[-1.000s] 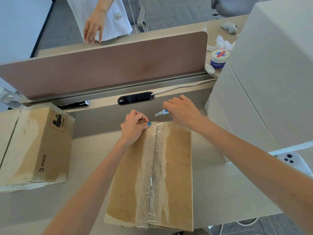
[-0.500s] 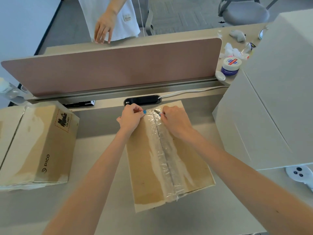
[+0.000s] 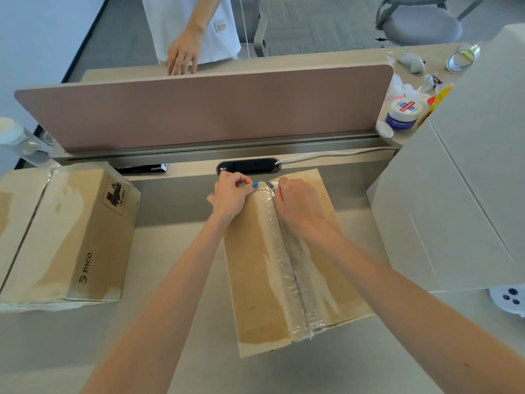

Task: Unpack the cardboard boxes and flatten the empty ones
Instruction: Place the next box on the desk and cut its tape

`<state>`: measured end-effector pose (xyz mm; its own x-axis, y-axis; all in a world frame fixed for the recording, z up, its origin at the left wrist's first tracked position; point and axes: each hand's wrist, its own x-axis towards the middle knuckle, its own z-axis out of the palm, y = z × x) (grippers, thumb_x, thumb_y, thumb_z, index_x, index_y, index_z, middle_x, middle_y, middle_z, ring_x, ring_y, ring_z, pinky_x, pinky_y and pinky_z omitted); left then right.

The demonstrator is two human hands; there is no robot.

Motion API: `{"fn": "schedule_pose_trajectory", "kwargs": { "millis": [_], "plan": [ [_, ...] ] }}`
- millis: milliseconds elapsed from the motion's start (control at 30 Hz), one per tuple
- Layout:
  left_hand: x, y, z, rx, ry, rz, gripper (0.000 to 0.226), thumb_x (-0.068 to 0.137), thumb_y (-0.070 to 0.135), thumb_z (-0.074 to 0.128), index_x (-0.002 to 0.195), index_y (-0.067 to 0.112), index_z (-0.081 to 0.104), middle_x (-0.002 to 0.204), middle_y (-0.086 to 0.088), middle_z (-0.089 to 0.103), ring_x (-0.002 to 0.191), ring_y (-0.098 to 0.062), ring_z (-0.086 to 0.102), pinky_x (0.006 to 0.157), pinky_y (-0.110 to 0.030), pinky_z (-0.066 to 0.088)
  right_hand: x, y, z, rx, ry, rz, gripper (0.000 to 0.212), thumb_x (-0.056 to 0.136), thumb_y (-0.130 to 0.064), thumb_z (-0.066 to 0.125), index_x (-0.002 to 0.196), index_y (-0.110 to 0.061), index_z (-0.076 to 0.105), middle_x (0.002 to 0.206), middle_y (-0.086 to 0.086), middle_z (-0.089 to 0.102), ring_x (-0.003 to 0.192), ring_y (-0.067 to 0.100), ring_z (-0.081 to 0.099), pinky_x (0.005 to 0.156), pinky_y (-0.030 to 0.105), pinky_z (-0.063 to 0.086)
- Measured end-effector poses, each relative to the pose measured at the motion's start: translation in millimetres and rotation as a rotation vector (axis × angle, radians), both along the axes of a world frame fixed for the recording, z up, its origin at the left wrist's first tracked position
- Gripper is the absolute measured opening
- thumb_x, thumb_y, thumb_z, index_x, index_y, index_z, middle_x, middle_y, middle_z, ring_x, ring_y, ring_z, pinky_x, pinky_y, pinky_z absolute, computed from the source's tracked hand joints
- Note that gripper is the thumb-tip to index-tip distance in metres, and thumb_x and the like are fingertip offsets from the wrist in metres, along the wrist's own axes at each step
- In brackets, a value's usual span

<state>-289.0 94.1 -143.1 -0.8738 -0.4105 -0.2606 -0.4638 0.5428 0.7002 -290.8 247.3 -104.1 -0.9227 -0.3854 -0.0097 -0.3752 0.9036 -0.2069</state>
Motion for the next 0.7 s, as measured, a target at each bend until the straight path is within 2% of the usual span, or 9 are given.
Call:
{"fn": "schedule_pose_trajectory", "kwargs": {
  "millis": [100,233,400,500,700],
  "plan": [
    [-0.3,-0.6,-0.2,0.005,-0.003,-0.005,0.003,0.096,0.032,0.063,0.093,0.031,0.062,0.125,0.002,0.047,0.12,-0.022,0.046,0.108,-0.048,0.026,0.5,-6.4,4.5,0.031,-0.015,-0.013,0.021,0.1,-0.014,0.039,0.111,-0.007,0.056,0.106,0.012,0.064,0.094,0.029,0.062,0.067,0.03,0.035],
    [-0.7,-0.4,-1.6,0.005,0.008,-0.007,0.009,0.095,0.033,0.063,0.087,0.034,0.059,0.114,0.007,0.043,0.116,-0.022,0.049,0.108,-0.051,0.031,4.7,-11.6,11.3,0.09,-0.006,-0.025,0.019,0.1,-0.012,0.041,0.113,-0.008,0.055,0.109,0.01,0.062,0.098,0.027,0.061,0.068,0.027,0.033],
    [1.8,1.0,-4.8,-0.037,0.041,0.005,0.006,0.096,0.032,0.062,0.091,0.032,0.06,0.112,0.009,0.041,0.116,-0.02,0.047,0.109,-0.053,0.028,4.8,-15.8,19.2,0.126,-0.037,-0.019,0.022,0.096,-0.004,0.043,0.114,-0.006,0.055,0.113,0.01,0.061,0.1,0.026,0.06,0.069,0.026,0.033],
    [3.0,1.9,-6.6,-0.043,0.071,0.015,0.007,0.096,0.031,0.062,0.09,0.031,0.061,0.111,0.009,0.042,0.114,-0.018,0.047,0.109,-0.054,0.027,6.9,-17.4,20.4,0.162,-0.014,0.056,0.022,0.096,-0.002,0.041,0.114,-0.007,0.053,0.113,0.009,0.061,0.101,0.025,0.06,0.07,0.026,0.032],
    [5.0,2.8,-10.4,-0.049,0.122,0.041,0.008,0.095,0.033,0.064,0.088,0.031,0.061,0.11,0.01,0.043,0.105,-0.011,0.042,0.111,-0.053,0.026,15.4,-11.4,16.6,0.186,0.036,0.103,0.022,0.097,-0.001,0.041,0.116,-0.007,0.05,0.109,0.007,0.063,0.095,0.023,0.063,0.067,0.025,0.033]
  ]
}}
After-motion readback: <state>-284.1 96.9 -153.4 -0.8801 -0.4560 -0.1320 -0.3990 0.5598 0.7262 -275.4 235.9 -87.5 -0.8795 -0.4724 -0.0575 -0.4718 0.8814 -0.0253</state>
